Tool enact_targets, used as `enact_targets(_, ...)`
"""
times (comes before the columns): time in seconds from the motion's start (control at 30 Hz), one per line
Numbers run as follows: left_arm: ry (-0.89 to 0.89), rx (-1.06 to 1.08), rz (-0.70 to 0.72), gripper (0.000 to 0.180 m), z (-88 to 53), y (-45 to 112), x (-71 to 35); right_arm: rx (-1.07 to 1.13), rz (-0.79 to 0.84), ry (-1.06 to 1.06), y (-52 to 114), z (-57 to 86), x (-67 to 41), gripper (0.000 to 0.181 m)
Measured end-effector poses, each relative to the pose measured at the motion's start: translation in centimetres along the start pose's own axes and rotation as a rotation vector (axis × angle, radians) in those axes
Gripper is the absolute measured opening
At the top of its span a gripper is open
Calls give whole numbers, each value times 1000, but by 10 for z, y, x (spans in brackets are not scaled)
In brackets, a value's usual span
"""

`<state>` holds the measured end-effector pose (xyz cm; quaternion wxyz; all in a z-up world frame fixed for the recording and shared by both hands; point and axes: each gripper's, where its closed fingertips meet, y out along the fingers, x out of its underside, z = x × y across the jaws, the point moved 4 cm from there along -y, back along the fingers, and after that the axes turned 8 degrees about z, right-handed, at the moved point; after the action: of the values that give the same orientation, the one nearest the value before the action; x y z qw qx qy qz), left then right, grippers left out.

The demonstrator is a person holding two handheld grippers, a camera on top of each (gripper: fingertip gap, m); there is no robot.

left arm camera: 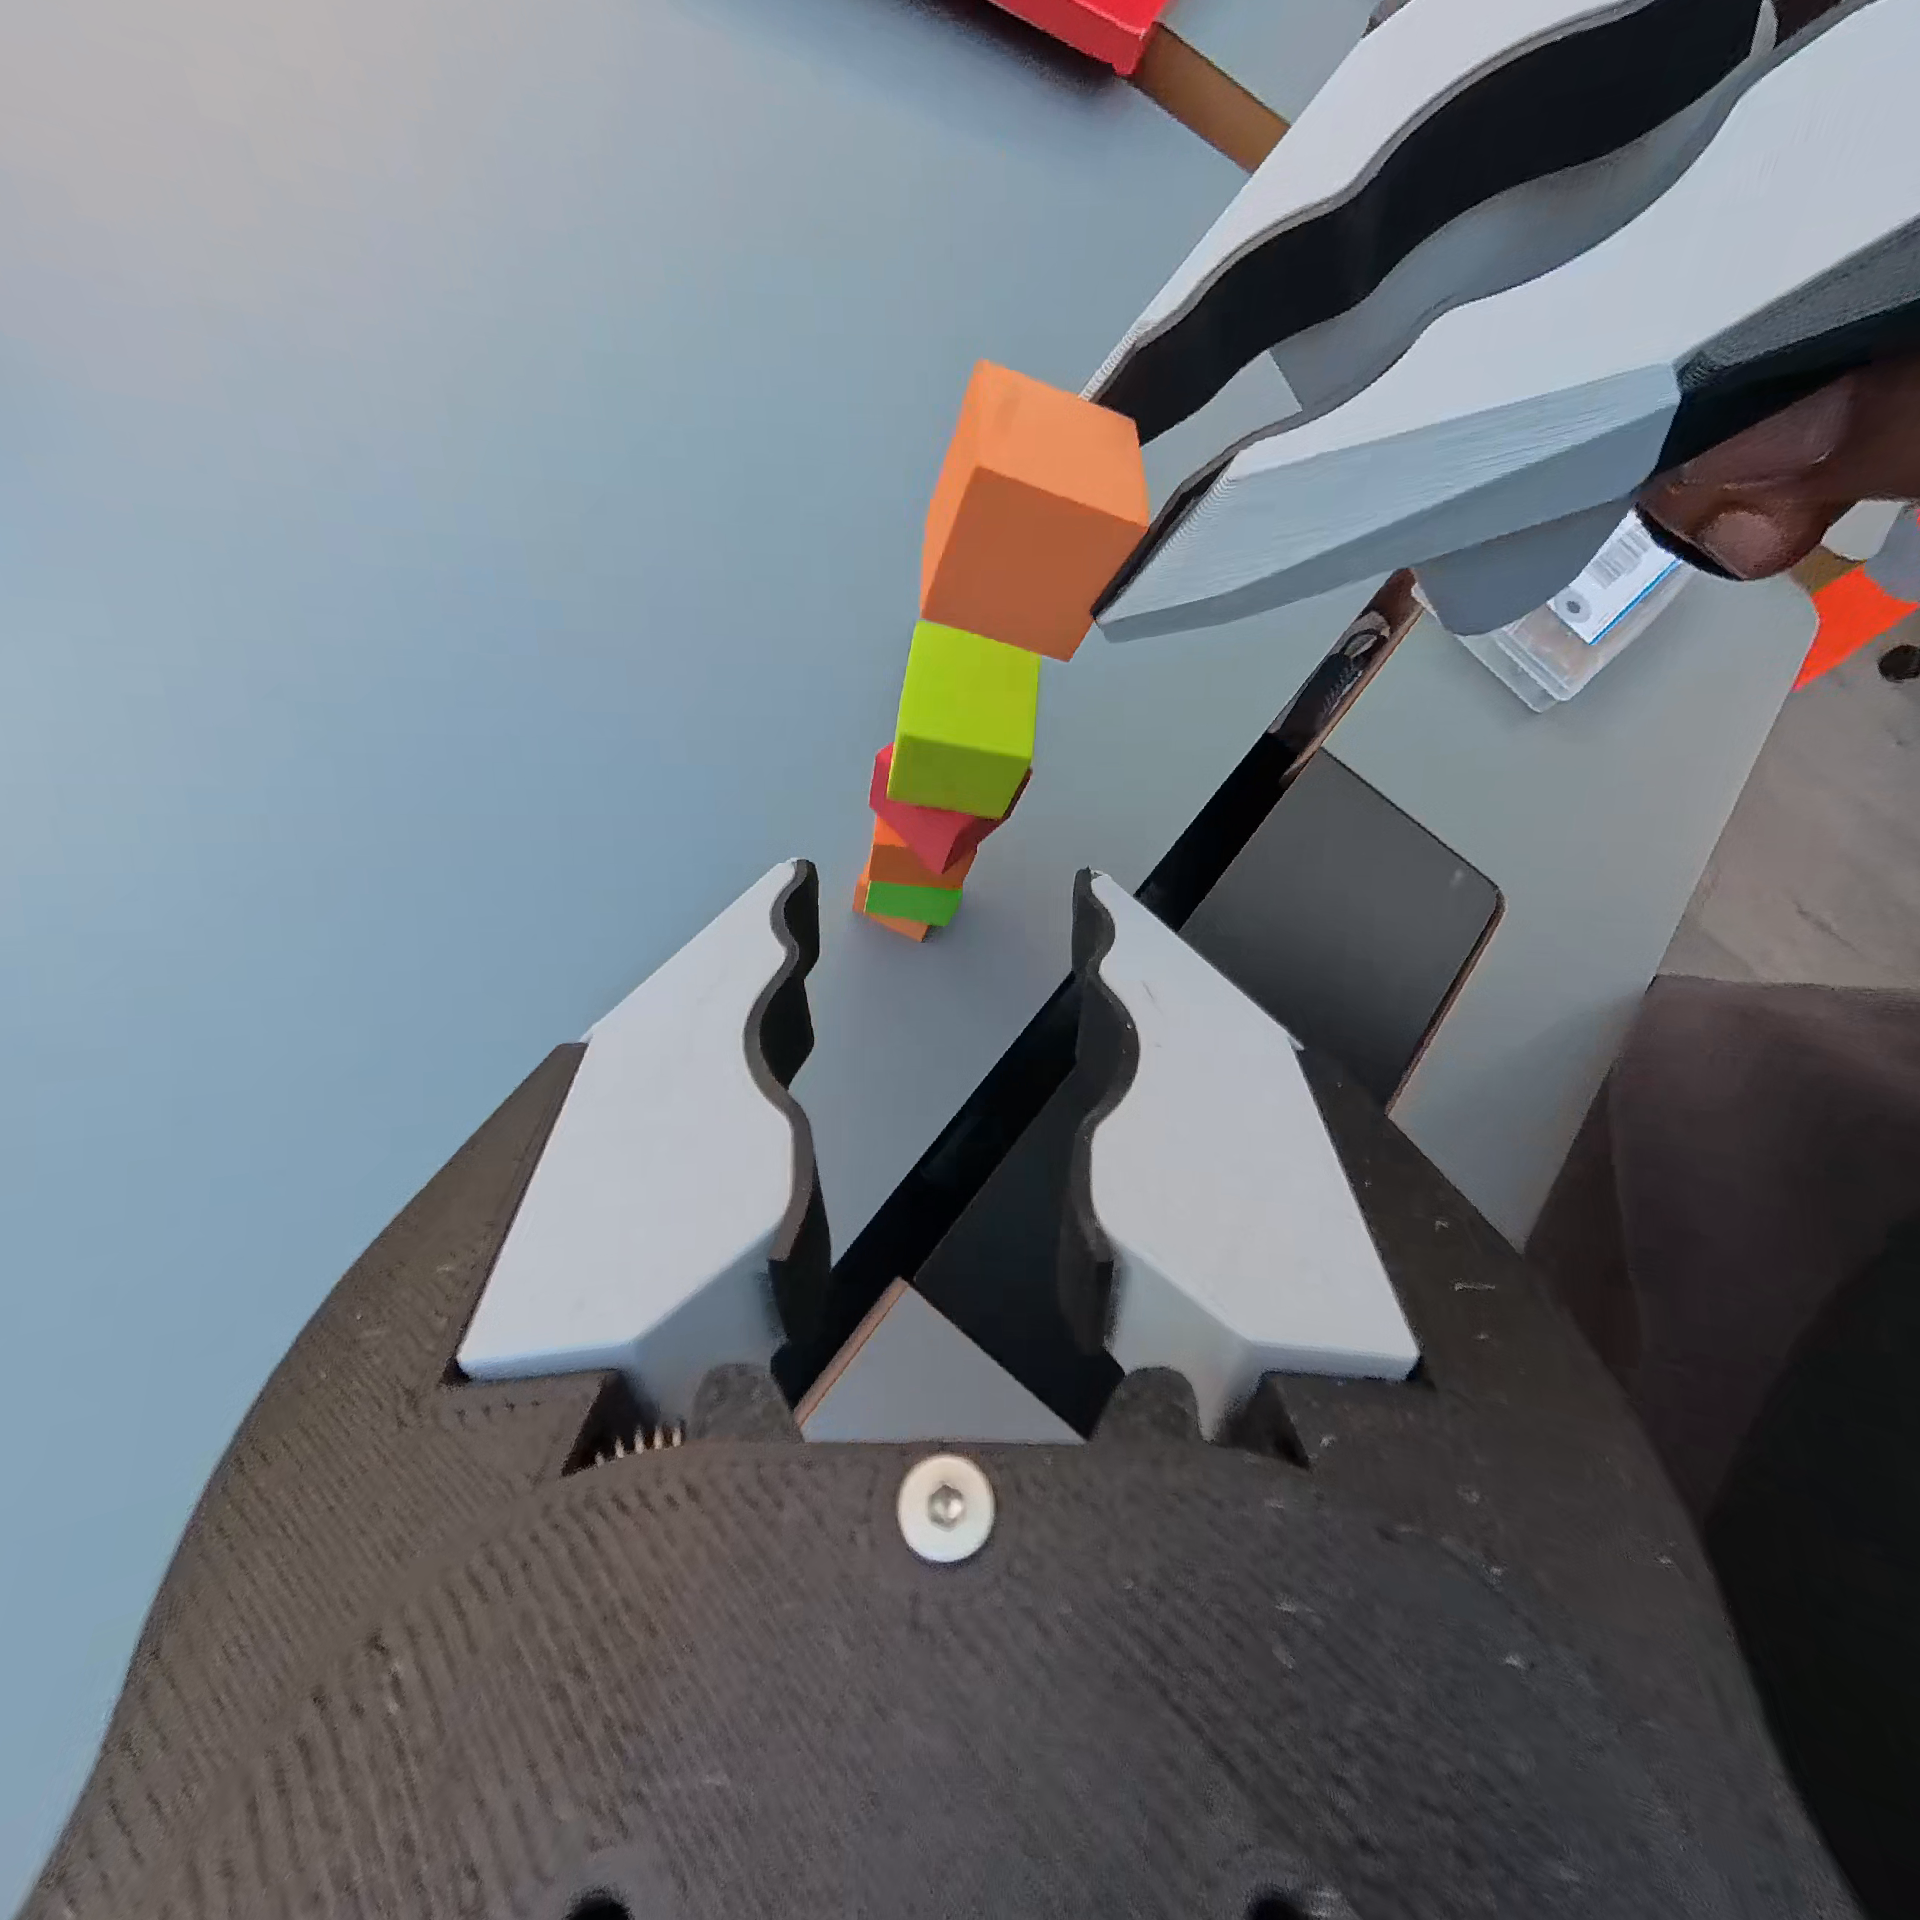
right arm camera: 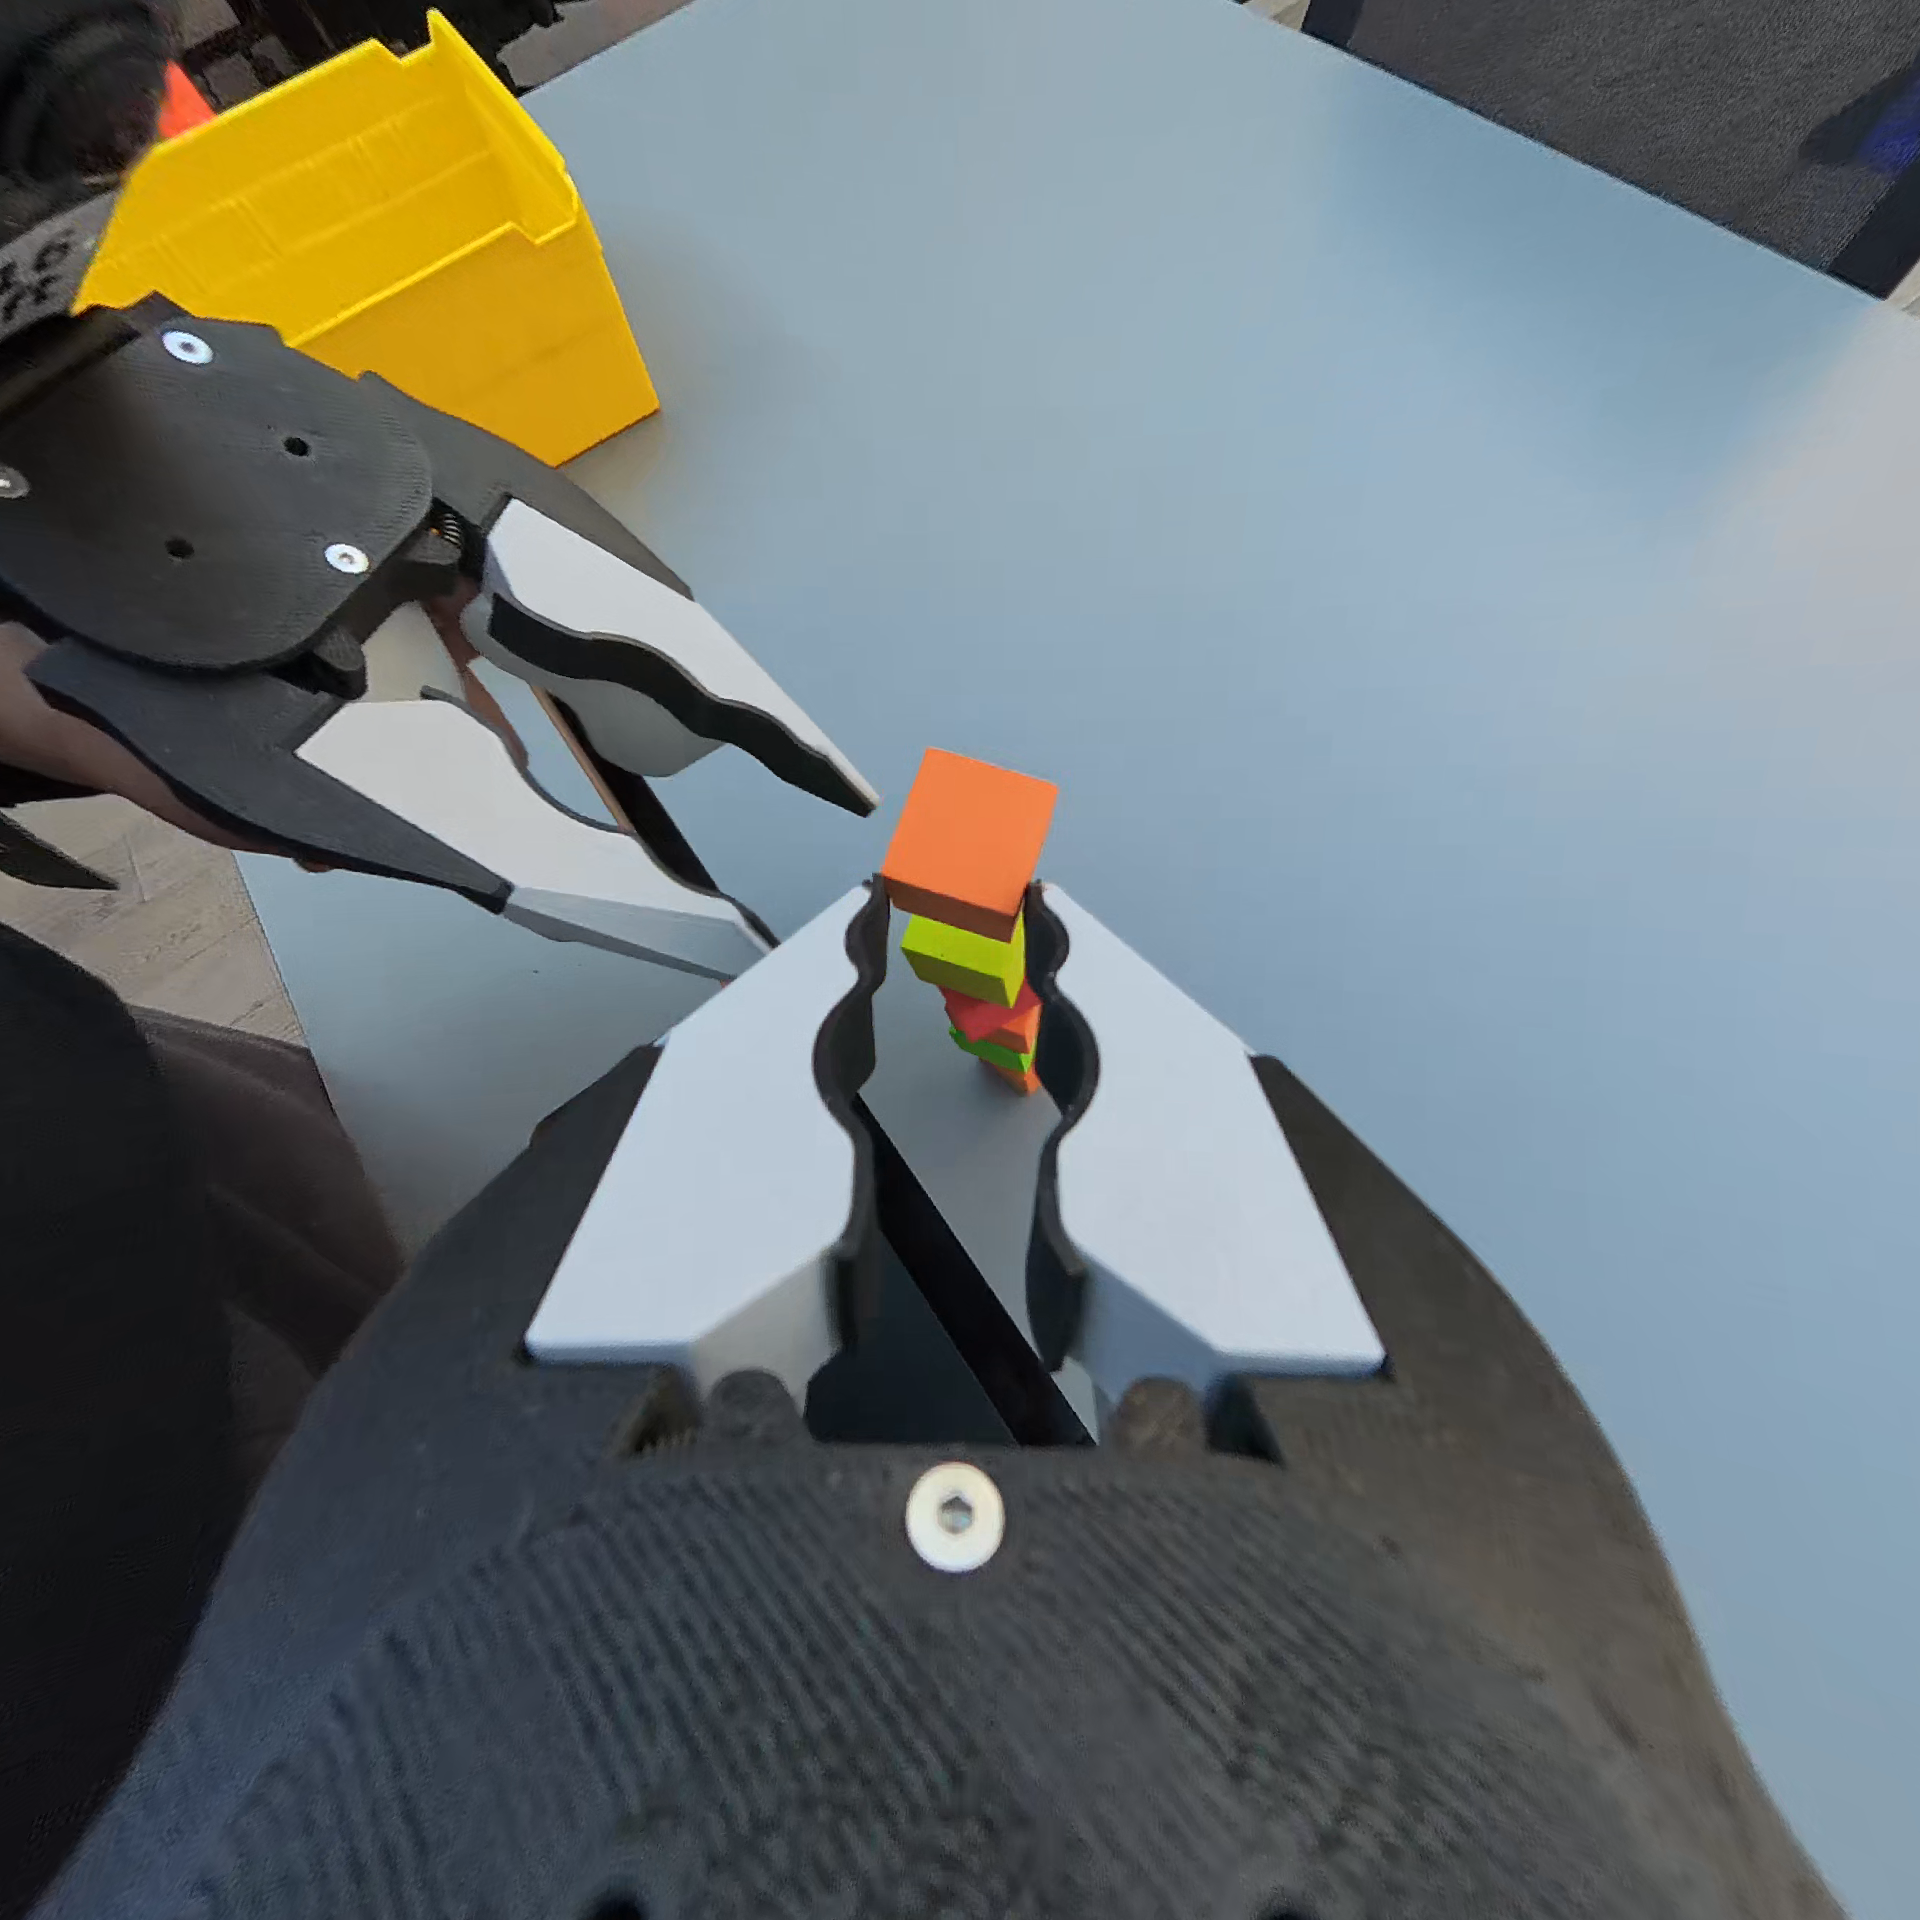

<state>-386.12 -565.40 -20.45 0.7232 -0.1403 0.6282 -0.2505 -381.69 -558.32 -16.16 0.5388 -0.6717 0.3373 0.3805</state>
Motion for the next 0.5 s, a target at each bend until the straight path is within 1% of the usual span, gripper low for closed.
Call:
enact_targets(0.17,-44,-64,-10,46,-6,-21,17,-4,-87,-4,11,-1,11,26)
enact_targets(0.3,-103,-100,11,46,-11,-31,23,10,-62,3,0,-4,9,46)
enact_targets(0.33,-119,-106,16,46,-12,-32,24,21,-57,7,-5,-4,11,47)
enact_targets(0.4,-142,-117,24,46,-15,-33,26,40,-67,19,-12,-5,22,45)
enact_targets(0.43,-150,-122,26,46,-16,-33,26,40,-80,24,-15,-7,31,41)
enact_targets(0.5,-158,-128,27,45,-18,-32,27,3,-141,-3,-16,-17,52,27)
